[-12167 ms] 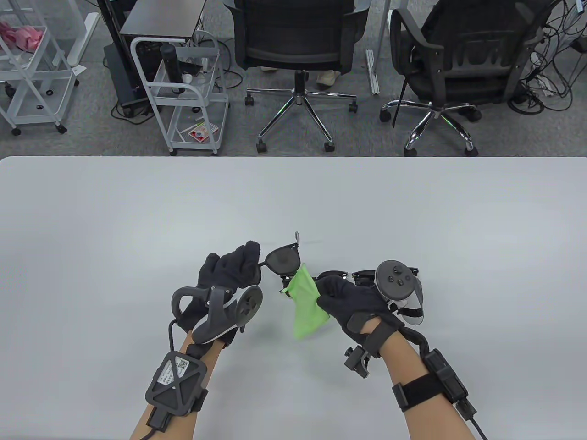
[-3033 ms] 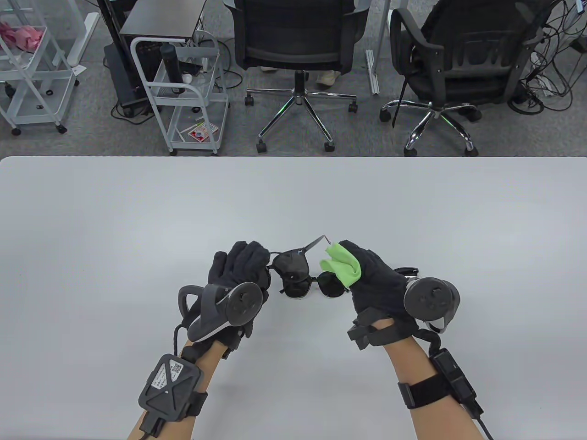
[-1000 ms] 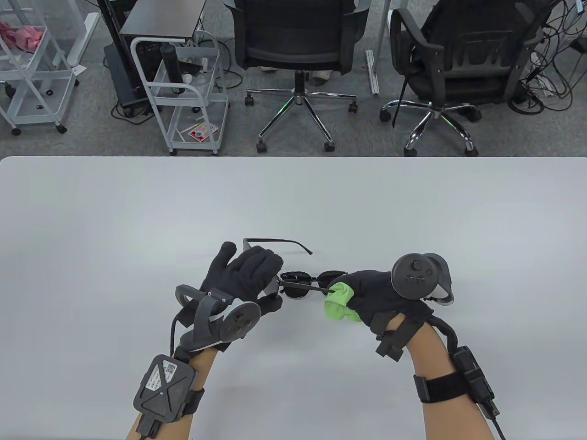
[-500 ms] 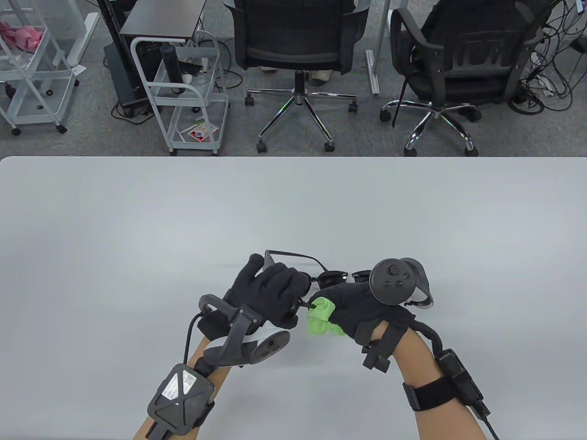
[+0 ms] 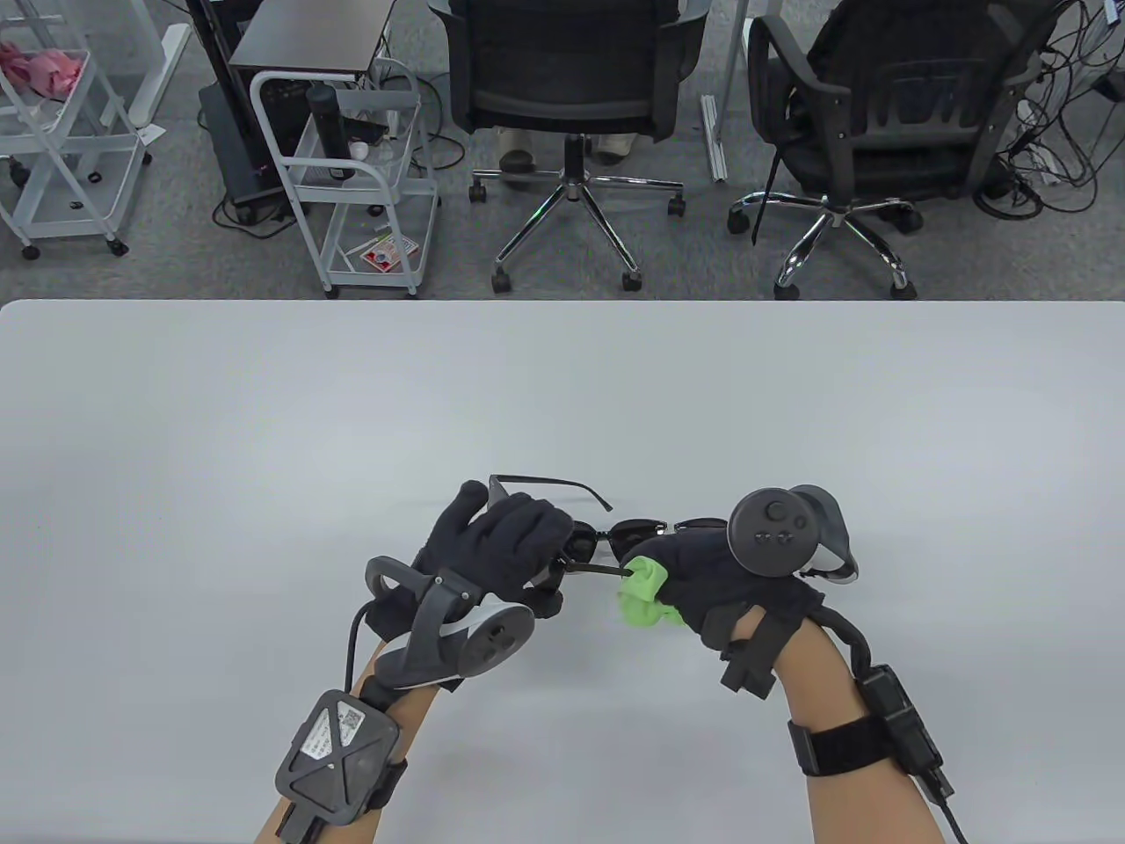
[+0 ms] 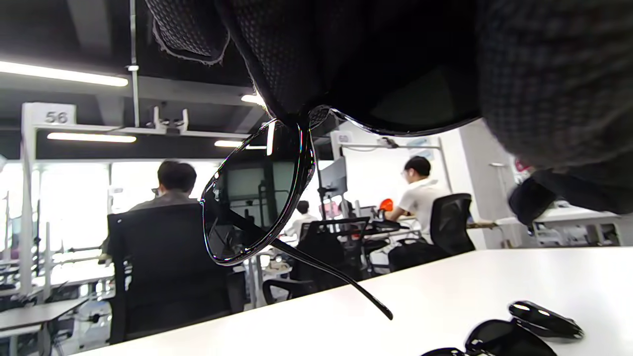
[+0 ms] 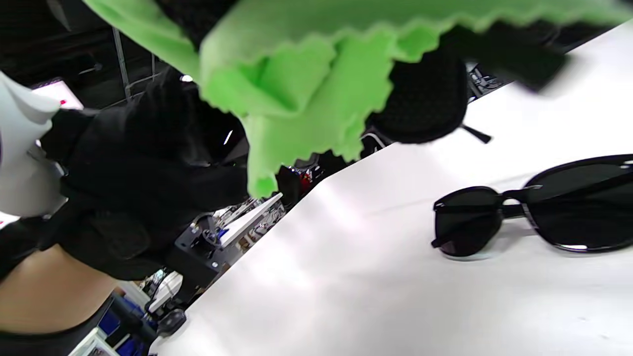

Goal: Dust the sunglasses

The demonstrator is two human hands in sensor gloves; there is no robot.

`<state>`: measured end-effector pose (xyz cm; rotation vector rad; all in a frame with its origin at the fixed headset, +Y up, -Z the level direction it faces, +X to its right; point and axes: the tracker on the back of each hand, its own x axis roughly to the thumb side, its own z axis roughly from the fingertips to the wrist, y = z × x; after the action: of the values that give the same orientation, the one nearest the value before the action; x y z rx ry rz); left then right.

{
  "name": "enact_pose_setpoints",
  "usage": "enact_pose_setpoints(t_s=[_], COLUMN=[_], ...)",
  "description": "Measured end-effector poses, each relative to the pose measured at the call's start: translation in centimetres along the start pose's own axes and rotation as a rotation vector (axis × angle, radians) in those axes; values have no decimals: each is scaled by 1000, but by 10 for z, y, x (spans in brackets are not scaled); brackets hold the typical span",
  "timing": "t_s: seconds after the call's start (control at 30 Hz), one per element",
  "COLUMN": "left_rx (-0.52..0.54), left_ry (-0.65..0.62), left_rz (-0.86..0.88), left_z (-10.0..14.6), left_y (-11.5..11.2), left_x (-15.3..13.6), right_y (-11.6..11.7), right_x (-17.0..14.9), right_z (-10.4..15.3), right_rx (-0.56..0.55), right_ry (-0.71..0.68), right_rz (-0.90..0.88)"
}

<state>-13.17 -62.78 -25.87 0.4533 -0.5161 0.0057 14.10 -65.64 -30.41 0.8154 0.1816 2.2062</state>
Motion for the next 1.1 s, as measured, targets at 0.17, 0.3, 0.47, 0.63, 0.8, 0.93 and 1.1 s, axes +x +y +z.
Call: enact_pose_setpoints(t_s=[0.17, 0.3, 0.47, 0.63, 0.8, 0.93, 1.1], left_rx=[-33, -201, -261, -294, -393, -390, -379], left_ry=[27, 94, 298, 490, 585, 612, 626], left_rz=[87, 350, 545, 807, 1005, 1075, 1126], left_z=[-2, -5, -2, 5, 12, 13, 14], left_y=[-2, -15, -29, -43, -61, -62, -64], left_x=[-5, -19, -39, -53, -60, -62, -66], right_y=[-4, -8, -8, 17, 54, 80, 99], right_x=[-6, 3, 35, 66, 72, 71, 69], right_z=[2, 7, 14, 10, -3, -15, -24], right_rx=[-38, -205, -463, -487, -352, -211, 11], right_ry=[7, 6, -82, -220, -256, -241, -238], right_rz=[-75, 44, 301, 570, 767, 839, 779])
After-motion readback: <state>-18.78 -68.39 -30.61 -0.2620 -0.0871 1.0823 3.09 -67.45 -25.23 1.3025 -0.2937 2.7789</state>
